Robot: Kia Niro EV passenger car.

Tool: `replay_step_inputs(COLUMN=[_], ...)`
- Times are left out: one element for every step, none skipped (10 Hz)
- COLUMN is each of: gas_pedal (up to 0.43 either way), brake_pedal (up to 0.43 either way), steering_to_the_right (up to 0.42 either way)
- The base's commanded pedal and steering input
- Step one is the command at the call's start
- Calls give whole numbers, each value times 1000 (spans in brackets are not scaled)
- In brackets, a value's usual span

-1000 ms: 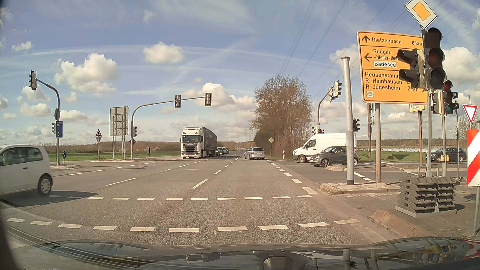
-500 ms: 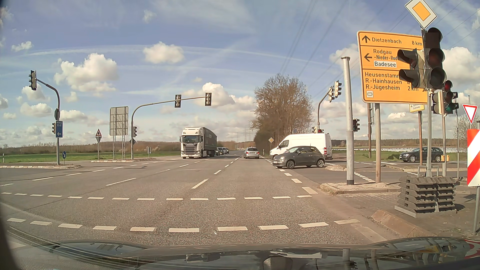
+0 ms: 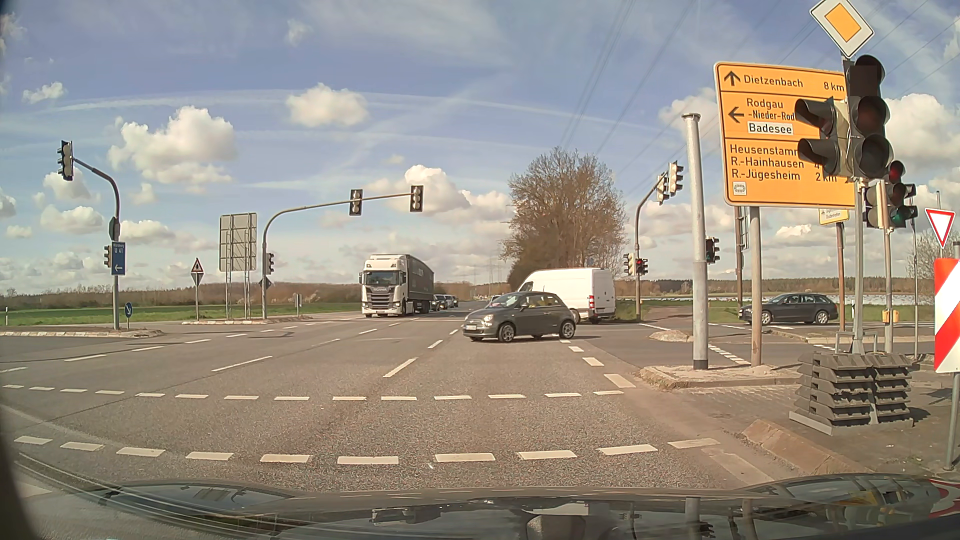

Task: Follow the waypoints while adhering to traffic rules and regulations

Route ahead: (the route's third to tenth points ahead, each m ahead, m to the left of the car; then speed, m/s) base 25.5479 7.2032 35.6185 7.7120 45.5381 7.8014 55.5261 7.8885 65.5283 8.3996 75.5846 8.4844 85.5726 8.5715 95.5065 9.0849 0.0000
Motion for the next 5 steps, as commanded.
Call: replay_step_inputs(gas_pedal=[0,0,0,0,0], brake_pedal=[323,323,323,323,323], steering_to_the_right=[-4,-4,-4,-4,-4])
